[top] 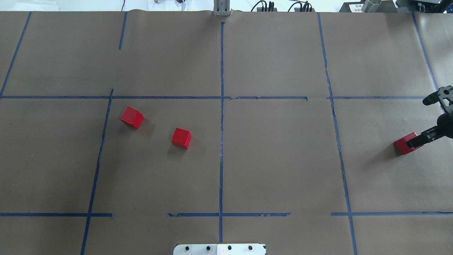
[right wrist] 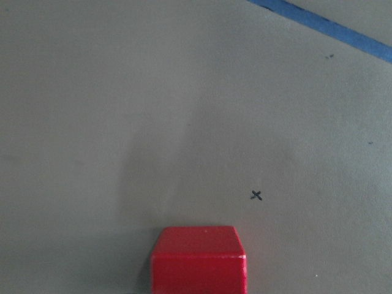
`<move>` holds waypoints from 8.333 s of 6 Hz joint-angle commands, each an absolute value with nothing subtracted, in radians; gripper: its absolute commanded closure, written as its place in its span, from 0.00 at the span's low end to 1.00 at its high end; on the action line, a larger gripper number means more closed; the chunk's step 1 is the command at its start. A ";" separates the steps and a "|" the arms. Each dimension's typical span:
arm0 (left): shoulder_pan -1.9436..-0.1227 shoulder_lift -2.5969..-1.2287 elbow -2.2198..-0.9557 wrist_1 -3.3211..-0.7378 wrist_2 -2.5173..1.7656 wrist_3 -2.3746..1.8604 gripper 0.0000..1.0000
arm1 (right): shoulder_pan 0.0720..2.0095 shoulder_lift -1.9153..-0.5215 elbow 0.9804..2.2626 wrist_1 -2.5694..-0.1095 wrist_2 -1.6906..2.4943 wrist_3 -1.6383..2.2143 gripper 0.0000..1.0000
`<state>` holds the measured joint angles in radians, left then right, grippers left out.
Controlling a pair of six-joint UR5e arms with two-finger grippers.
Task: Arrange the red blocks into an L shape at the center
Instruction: 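Lower the right gripper onto the lone red cube and grasp it, then carry the red cube with the right gripper toward the table center, then lower the red cube at the center and open the right gripper, then raise the right gripper away while the left arm reaches toward the cubes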
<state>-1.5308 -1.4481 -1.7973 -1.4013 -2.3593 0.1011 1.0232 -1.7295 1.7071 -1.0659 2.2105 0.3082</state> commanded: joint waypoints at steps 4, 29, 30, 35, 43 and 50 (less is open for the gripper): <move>-1.531 -1.447 -1.801 -1.401 -2.359 0.101 0.00 | 0.967 -1.709 1.671 -1.046 2.212 0.336 0.03; -1.529 -1.454 -1.778 -1.402 -2.359 0.101 0.00 | 0.359 -0.801 1.578 -1.603 1.819 1.344 1.00; -1.529 -1.453 -1.778 -1.402 -2.359 0.101 0.00 | 0.354 -0.799 1.577 -1.603 1.819 1.342 1.00; -1.529 -1.453 -1.778 -1.402 -2.359 0.101 0.00 | 0.347 -0.799 1.577 -1.603 1.819 1.341 0.33; -1.488 -1.460 -1.816 -1.452 -2.362 0.101 0.00 | 0.475 -0.946 1.846 -1.614 1.953 1.316 0.00; -0.739 -1.955 -1.908 -1.683 -2.334 -0.520 0.00 | 0.626 -1.169 1.983 -1.600 2.068 1.144 0.00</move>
